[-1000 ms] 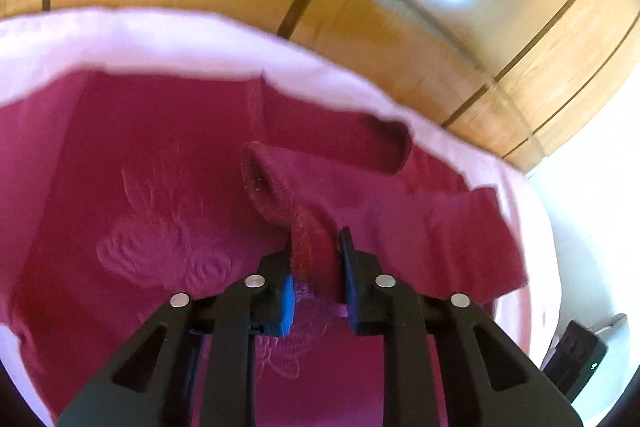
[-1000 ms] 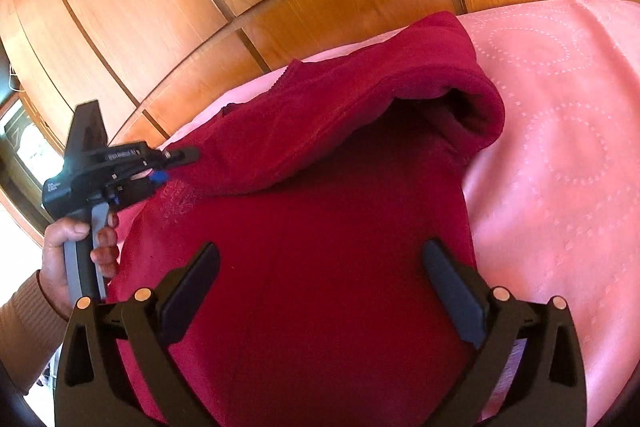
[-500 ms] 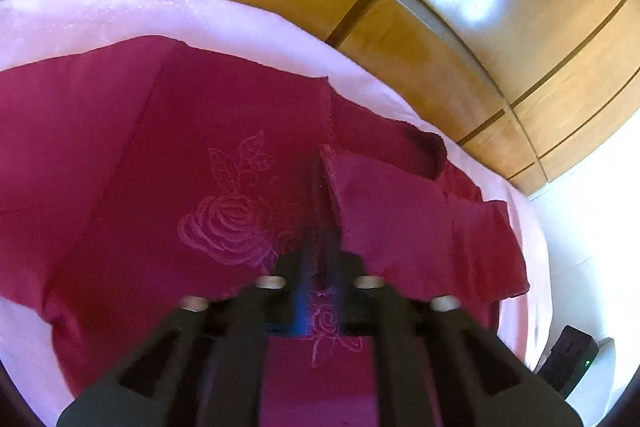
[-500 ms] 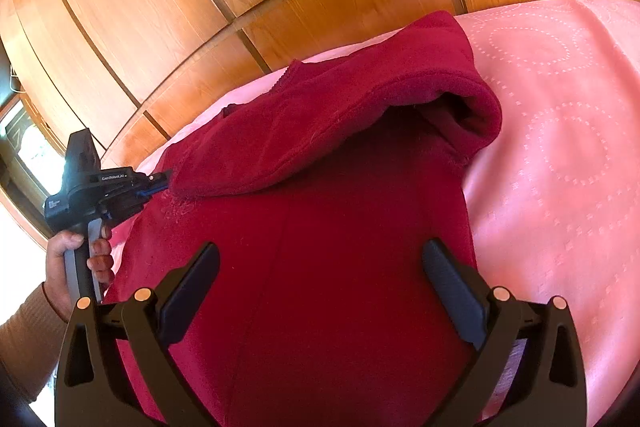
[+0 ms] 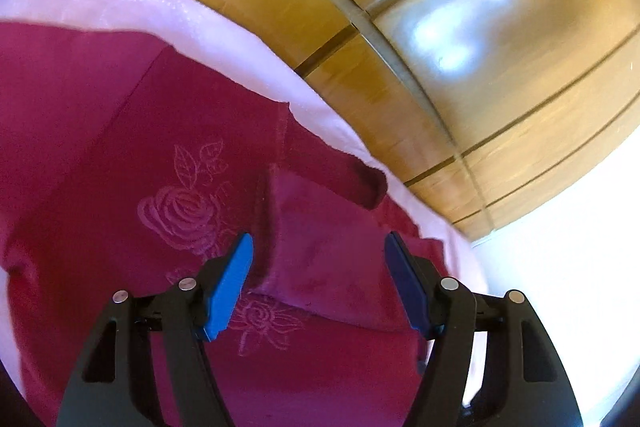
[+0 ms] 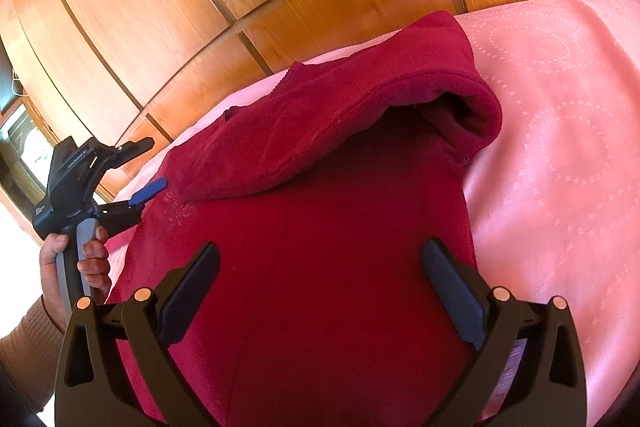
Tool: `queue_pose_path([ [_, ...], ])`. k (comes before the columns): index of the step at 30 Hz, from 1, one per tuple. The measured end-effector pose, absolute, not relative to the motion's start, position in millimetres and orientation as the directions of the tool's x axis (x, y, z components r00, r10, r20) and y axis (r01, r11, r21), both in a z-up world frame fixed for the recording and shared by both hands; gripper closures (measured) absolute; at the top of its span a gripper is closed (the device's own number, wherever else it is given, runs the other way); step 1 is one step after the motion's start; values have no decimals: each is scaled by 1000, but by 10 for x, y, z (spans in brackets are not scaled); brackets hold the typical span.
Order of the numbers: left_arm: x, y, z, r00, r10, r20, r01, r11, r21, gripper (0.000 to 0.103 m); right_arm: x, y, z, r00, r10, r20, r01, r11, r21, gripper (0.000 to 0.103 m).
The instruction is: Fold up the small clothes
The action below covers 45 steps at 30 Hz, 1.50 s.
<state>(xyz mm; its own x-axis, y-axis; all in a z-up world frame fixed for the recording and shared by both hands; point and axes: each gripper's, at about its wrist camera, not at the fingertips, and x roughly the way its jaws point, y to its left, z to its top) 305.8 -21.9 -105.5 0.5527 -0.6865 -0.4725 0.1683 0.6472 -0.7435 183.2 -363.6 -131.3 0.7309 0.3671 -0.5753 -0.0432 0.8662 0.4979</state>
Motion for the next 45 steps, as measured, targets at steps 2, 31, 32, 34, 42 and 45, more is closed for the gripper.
queue_pose_path([
  [2,3098,-262,-1079,535,-700,-473,155,632,-760,36,1827,-3642,-1313,731,368,-574,-43,865,499,2],
  [31,3266,-234,-1241,558,-428,-711,158,896,-415,100,2353,-4095,-1066,691,428,-582,136,714,686,2],
  [32,3248,-214,-1231,559,-432,-707,161,894,-419,100,2317,-4040,-975,693,431,-578,103,734,671,2],
  [34,3206,-192,-1204,567,-433,-701,157,892,-424,100,2297,-3913,-792,710,428,-560,44,766,641,2],
  [42,2900,-43,-1044,592,-400,-700,124,903,-411,53,2857,-3485,-1221,590,239,-771,161,901,402,2],
  [45,2727,195,-980,623,-411,-666,85,881,-465,33,2825,-3176,-1270,610,87,-788,121,972,201,2],
])
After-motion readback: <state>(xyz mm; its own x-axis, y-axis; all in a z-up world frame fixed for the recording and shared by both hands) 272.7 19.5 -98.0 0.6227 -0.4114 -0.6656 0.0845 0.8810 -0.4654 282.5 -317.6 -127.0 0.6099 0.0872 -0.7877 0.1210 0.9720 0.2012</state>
